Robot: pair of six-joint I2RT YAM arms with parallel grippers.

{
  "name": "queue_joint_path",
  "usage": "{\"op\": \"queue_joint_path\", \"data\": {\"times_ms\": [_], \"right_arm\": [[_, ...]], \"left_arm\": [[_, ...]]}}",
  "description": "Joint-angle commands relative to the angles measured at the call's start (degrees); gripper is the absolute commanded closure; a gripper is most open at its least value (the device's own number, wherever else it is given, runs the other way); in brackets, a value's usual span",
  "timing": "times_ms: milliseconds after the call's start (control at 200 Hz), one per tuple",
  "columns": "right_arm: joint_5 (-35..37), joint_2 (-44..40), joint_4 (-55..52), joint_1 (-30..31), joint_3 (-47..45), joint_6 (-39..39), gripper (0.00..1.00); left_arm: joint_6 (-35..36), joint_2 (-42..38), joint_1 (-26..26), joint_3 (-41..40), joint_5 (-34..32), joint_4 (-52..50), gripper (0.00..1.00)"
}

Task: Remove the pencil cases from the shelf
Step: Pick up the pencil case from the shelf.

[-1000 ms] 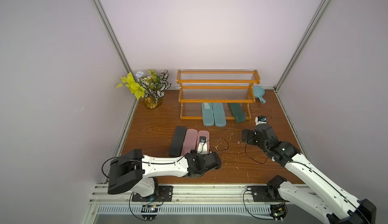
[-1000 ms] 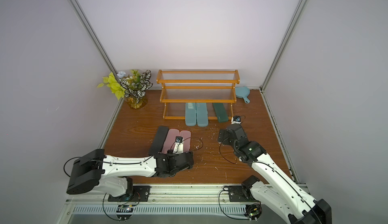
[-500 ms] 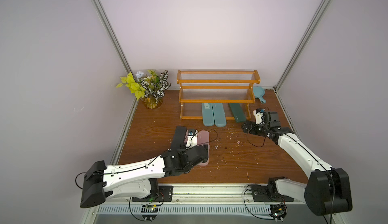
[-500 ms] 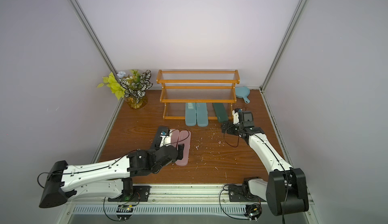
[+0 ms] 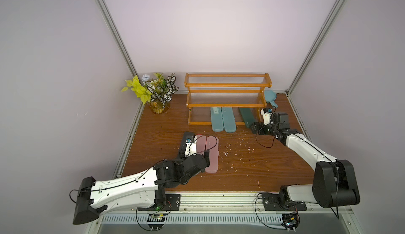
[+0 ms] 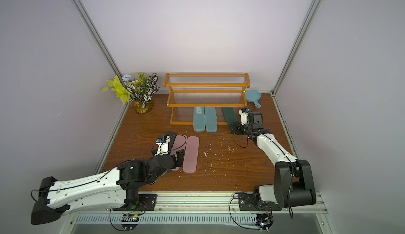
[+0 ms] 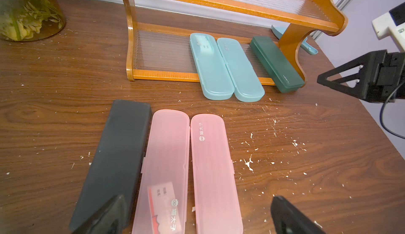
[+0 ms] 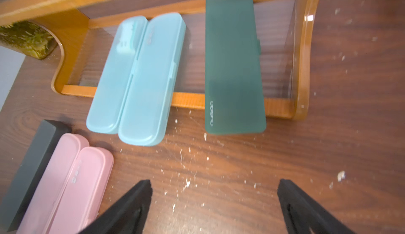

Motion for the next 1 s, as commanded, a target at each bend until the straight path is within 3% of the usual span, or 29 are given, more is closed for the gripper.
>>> {"op": "queue_joint_path", "data": {"times_ms": [0,395,996], "right_arm": [[0.6,1.3,8.0,-0.2,-0.8,-3.1,0.04],[1.2,10.3,14.5,0.5,1.2,-0.9,0.09],[11.5,15.7,18.5,6.8,3.0,-1.3,0.08]], "left_arm": [[1.4,-0.5,0.7,0.4,-1.9,-2.5,0.03],[1.5,-0.4,1.5,0.5,-3.1,-3.0,0.03],[1.4,-1.1,2.4,0.4,-2.8,-3.9,0.03]]}}
